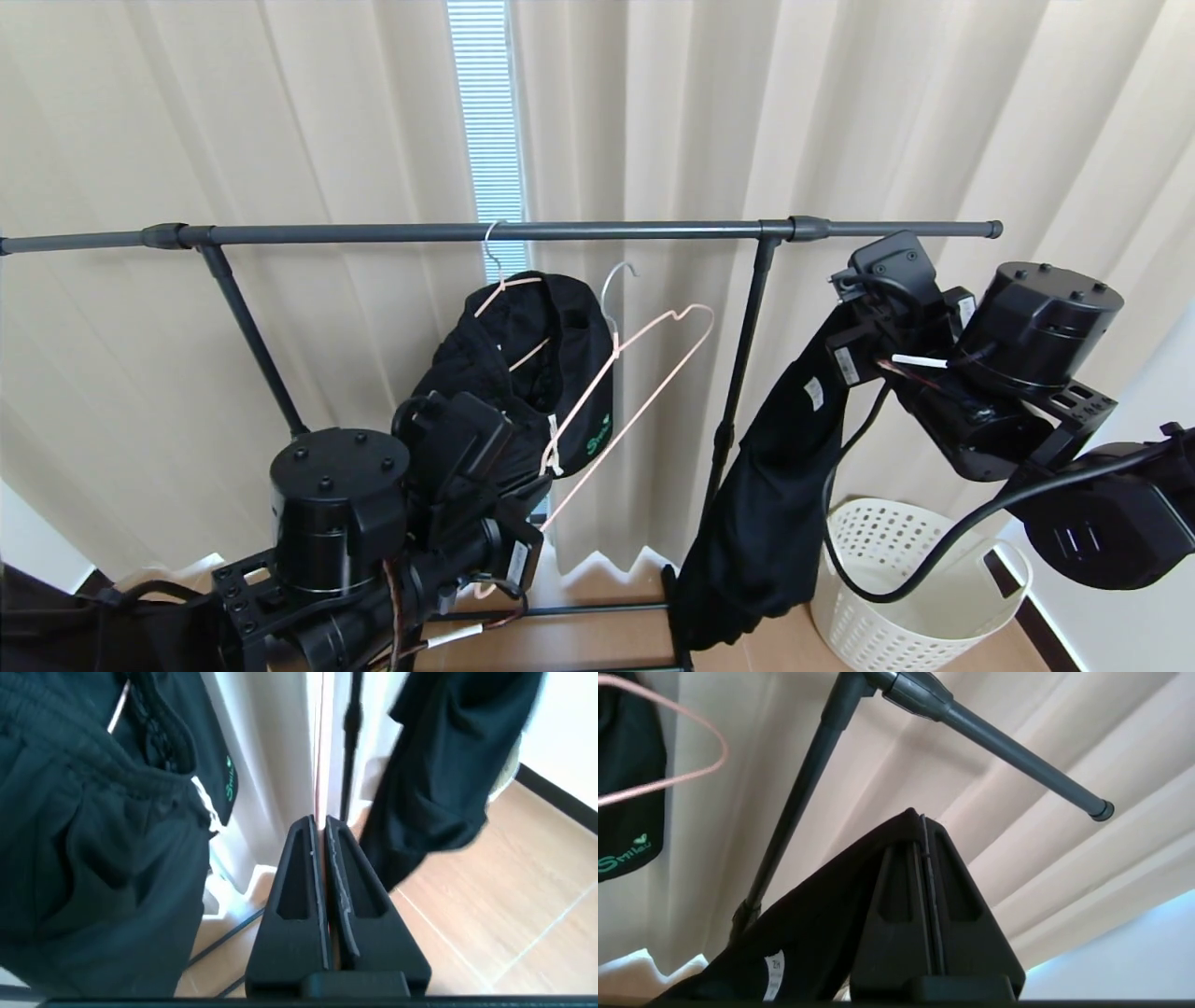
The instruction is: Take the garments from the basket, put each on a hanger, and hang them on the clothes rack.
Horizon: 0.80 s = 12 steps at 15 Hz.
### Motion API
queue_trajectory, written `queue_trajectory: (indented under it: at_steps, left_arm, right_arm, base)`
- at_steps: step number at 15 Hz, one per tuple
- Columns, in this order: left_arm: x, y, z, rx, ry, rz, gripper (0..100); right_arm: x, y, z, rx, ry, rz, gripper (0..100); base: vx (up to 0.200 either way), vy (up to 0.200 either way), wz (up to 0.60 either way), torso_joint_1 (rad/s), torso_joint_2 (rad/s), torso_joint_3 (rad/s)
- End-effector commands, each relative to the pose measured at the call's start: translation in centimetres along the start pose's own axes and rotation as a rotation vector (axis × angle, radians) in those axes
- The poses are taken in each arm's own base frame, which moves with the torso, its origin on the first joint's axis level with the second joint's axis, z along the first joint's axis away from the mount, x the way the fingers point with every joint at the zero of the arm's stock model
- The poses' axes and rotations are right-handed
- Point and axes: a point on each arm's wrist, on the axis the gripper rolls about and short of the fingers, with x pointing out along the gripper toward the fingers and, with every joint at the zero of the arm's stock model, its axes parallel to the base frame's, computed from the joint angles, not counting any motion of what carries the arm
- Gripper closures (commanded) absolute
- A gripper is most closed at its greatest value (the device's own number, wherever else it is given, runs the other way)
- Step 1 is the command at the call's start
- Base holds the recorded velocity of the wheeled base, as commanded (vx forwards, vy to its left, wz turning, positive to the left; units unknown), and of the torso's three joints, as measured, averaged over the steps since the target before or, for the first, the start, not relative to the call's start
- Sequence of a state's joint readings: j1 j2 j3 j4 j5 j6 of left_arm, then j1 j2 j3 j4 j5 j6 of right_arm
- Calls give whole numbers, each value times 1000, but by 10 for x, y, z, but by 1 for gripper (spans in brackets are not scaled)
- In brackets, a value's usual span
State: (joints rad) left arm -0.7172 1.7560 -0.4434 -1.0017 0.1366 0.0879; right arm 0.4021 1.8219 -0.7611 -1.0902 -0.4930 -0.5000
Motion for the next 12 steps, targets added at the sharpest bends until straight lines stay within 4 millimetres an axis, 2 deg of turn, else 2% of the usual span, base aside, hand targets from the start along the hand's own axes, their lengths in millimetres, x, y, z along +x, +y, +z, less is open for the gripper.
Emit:
queue_trajectory:
  at_steps: [1,5,12]
  left_arm:
    - [-7,-2,-7,3,20,-13,100]
    - [-12,-2,-7,4,-42,-63,100]
    - [-17,-11,-14,14,-22,-143,100]
  right_arm:
    - [4,-2,-2,-11,5,-9,100]
    - [9,-4,-3,-16,9,-25,100]
    - [16,-11,-10,-25,28,-51,100]
  base:
    - [0,0,0,0,0,0]
    - [0,0,0,0,0,0]
    - [0,0,0,0,0,0]
